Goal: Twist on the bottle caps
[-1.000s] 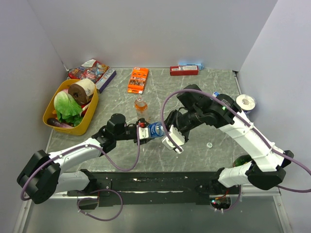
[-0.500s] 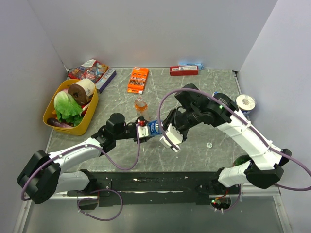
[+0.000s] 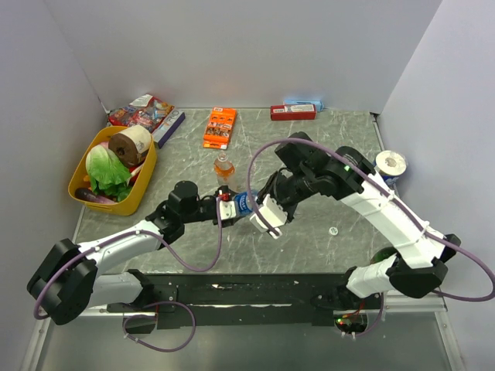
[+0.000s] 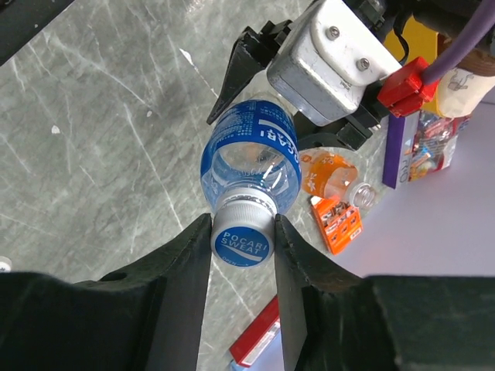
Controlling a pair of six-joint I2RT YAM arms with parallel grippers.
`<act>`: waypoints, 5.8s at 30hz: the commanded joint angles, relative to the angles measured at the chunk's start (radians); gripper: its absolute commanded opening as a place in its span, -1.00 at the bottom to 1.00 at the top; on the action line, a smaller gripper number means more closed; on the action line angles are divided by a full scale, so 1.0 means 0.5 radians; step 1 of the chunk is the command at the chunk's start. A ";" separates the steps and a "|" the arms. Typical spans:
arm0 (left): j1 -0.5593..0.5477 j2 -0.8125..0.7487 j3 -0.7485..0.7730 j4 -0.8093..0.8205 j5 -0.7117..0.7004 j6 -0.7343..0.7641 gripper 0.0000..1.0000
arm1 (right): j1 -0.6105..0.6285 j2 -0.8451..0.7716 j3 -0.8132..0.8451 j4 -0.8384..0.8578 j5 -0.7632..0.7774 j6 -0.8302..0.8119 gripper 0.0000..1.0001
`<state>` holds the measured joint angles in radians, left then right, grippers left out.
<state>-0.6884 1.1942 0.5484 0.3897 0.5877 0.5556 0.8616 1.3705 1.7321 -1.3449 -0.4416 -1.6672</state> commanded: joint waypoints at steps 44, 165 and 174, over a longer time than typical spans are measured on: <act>-0.050 -0.038 -0.091 0.025 -0.219 -0.293 -0.98 | -0.410 0.315 1.003 -0.271 -0.485 1.687 0.46; -0.025 0.020 0.465 -0.795 0.003 0.392 -0.98 | 0.078 -0.035 -0.059 0.297 -0.175 0.546 0.01; -0.025 0.038 0.468 -0.691 0.000 0.263 -0.98 | 0.078 -0.004 -0.062 0.288 -0.145 0.610 -0.52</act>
<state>-0.7010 1.2091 0.7372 -0.0307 0.5529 0.7273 0.8944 1.3571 1.7058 -1.2266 -0.5079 -1.3827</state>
